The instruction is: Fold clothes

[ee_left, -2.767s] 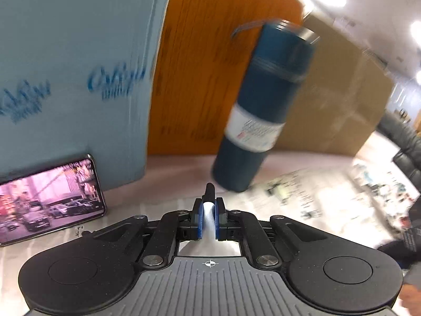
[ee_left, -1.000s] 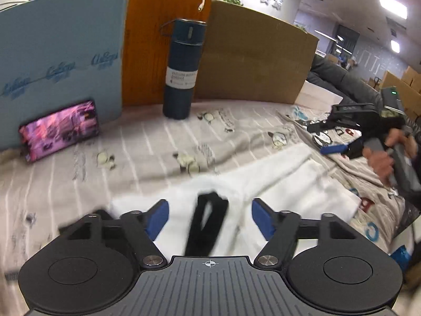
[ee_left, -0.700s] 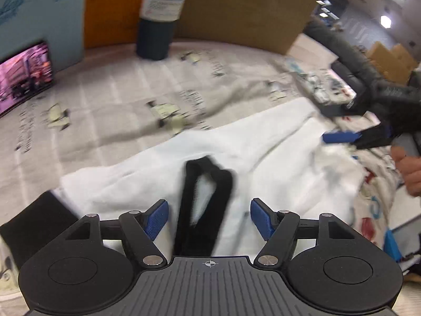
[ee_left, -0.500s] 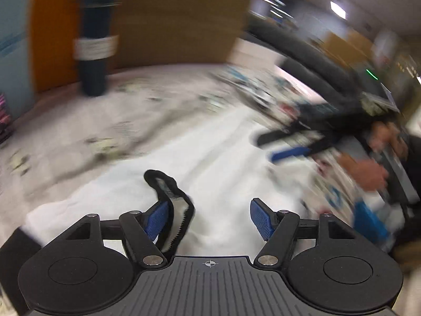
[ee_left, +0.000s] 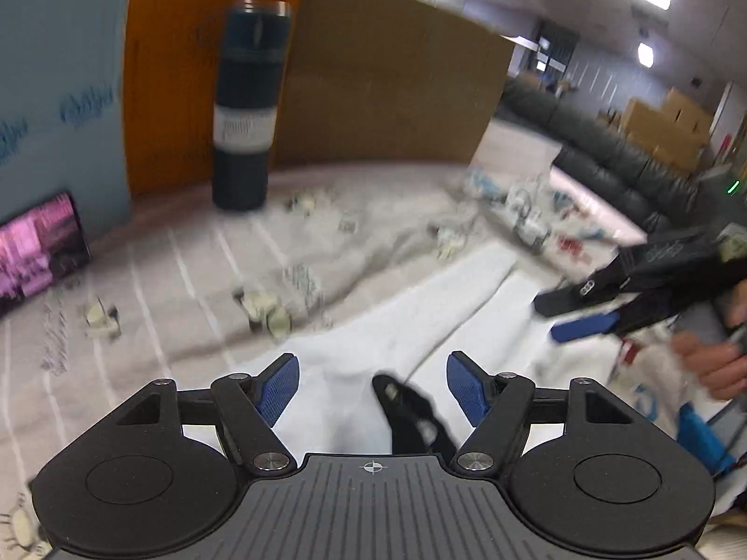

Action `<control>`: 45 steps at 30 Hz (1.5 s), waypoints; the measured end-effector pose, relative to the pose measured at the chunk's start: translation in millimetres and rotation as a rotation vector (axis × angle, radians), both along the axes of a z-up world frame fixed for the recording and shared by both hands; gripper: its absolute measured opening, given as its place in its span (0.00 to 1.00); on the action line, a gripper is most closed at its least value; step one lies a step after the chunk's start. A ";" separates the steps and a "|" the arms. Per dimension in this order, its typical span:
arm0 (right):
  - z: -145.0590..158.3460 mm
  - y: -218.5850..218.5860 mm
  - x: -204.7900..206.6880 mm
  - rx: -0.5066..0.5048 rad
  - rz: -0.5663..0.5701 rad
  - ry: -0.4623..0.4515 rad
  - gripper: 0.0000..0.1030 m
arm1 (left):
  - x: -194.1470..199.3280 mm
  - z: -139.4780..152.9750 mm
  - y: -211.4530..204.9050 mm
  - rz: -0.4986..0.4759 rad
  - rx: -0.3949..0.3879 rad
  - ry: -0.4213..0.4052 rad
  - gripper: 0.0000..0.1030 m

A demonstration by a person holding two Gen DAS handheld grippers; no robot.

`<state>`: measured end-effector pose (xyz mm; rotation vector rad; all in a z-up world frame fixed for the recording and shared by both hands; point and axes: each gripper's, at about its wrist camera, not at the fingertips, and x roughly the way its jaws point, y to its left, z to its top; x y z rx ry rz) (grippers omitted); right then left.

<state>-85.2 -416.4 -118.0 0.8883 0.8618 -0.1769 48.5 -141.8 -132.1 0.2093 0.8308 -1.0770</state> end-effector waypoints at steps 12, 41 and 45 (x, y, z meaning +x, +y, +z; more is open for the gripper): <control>-4.0 16.3 20.5 0.004 0.098 -0.012 0.70 | -61.7 -29.4 -31.6 -0.205 0.117 -0.072 0.70; -36.9 -143.5 56.4 -0.037 0.162 -0.059 0.68 | -203.4 -49.7 -142.8 -0.339 0.221 -0.484 0.76; -50.3 -153.8 63.6 0.031 0.157 -0.075 0.66 | -212.5 -61.2 -164.1 -0.329 0.239 -0.546 0.76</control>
